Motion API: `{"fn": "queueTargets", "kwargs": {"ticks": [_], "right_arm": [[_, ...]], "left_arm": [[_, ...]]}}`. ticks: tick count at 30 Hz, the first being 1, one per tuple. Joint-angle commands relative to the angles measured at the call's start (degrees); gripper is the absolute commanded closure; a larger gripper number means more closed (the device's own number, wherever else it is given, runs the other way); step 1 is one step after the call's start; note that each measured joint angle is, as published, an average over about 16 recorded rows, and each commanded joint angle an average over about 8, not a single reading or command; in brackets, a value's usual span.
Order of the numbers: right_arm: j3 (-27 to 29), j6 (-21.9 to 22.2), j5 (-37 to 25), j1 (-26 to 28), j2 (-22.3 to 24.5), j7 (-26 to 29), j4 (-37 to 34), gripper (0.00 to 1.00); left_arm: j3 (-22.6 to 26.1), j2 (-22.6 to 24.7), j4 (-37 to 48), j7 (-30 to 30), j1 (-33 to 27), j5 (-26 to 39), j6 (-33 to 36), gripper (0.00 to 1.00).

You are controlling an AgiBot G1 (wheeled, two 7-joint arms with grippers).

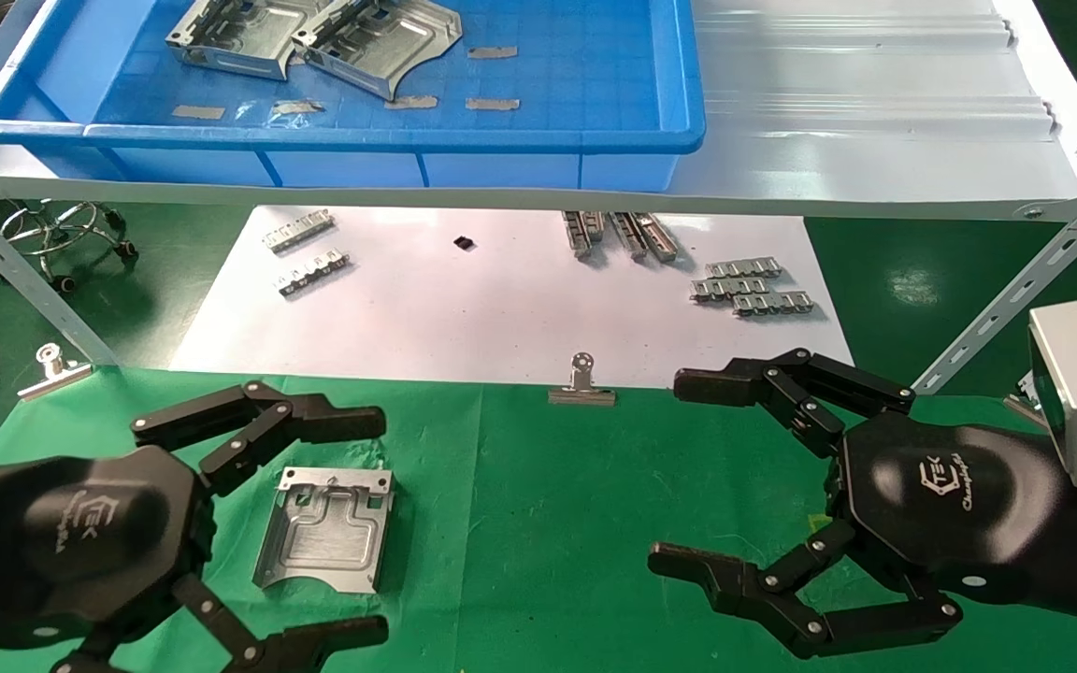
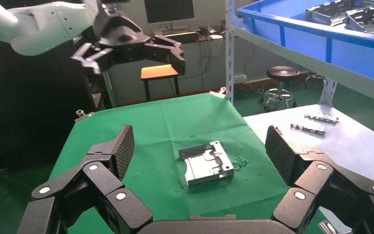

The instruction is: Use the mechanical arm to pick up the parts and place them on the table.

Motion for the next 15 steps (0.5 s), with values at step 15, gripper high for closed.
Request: {"fn": "queueTargets", "kwargs": {"ticks": [15], "right_arm": [[0.00, 0.01, 0.01, -0.01, 0.00, 0.00, -0.01, 0.00]], "left_arm": [[-1.20, -0.46, -1.62, -1.29, 1.03, -0.38, -0.21, 0.00]]}}
